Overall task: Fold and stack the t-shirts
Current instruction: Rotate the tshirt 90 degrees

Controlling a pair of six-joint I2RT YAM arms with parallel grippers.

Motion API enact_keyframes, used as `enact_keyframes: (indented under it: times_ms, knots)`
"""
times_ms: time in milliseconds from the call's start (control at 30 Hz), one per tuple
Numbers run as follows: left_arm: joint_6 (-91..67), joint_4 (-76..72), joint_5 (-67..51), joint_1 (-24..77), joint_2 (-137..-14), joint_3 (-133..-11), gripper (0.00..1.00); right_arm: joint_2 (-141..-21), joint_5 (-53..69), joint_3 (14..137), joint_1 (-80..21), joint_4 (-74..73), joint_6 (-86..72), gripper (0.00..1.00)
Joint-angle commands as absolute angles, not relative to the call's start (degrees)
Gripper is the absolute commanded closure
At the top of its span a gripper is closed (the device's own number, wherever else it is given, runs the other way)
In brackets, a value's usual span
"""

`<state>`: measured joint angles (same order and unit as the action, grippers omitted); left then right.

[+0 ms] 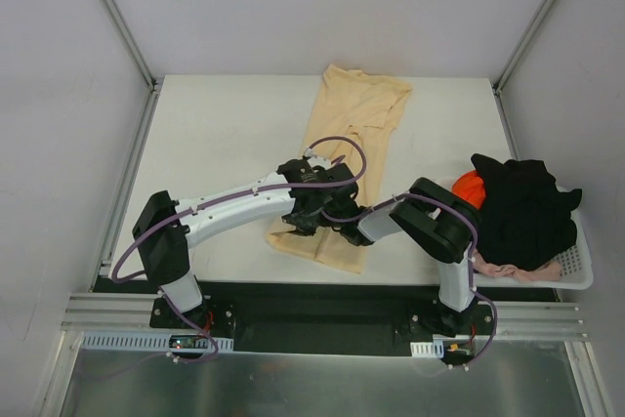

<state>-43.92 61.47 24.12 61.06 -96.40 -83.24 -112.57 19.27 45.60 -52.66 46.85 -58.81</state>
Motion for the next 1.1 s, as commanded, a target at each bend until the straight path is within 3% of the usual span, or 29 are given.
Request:
enact_keyframes:
  times_ms: [0, 333, 833, 933, 1067]
  knots:
    - [-44.2, 61.6, 23.1, 62.1, -94.0, -83.8, 0.96, -112.3, 21.4, 46.0, -53.5, 50.4, -60.1, 0.77]
    - [-42.8, 61.6, 25.1, 61.9, -92.0, -84.3, 0.93, -111.7, 22.1, 51.1, -54.0, 43.3, -55.5, 0.73]
    - [-44.7, 61.7, 25.5, 61.3, -92.2, -81.3, 0.94, -101.3, 19.8, 45.0, -54.1, 29.8, -49.5, 0.62]
    - [-44.9, 61.5, 25.4, 61.3, -92.5, -81.2, 0.94, -100.3, 17.8, 43.6, -54.1, 27.2, -49.5, 0.63]
    - [-44.8, 61.4, 24.7, 61.3, -93.1, -82.1, 0.95, -100.5, 16.3, 43.1, -54.3, 26.5, -49.5, 0.74]
